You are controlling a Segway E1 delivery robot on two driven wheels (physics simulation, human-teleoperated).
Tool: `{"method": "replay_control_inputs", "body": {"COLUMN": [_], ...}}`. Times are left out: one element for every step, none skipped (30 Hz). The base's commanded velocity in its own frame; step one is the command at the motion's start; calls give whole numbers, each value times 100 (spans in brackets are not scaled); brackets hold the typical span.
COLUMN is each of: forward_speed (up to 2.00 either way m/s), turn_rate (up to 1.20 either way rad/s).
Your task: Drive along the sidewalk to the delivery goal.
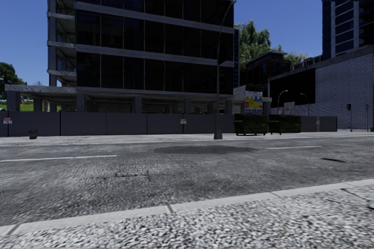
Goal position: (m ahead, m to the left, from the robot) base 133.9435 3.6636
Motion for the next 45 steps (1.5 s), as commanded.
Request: {"method": "replay_control_inputs", "body": {"forward_speed": [28,28,28,27,27,27,27,27,27,29,32,35,35,36,36,38,42,45,46,46,46,48,50,55,59,61,64,65,66,66,66,66,66,66,66,66,66,66,66,66,67,67,67,67,67], "turn_rate": [61,63,64,64,64,64,64,64,64,64,64,64,64,64,64,64,64,64,64,64,64,64,64,64,64,64,64,64,64,64,64,64,65,67,68,68,68,69,71,75,76,77,77,77,77]}}
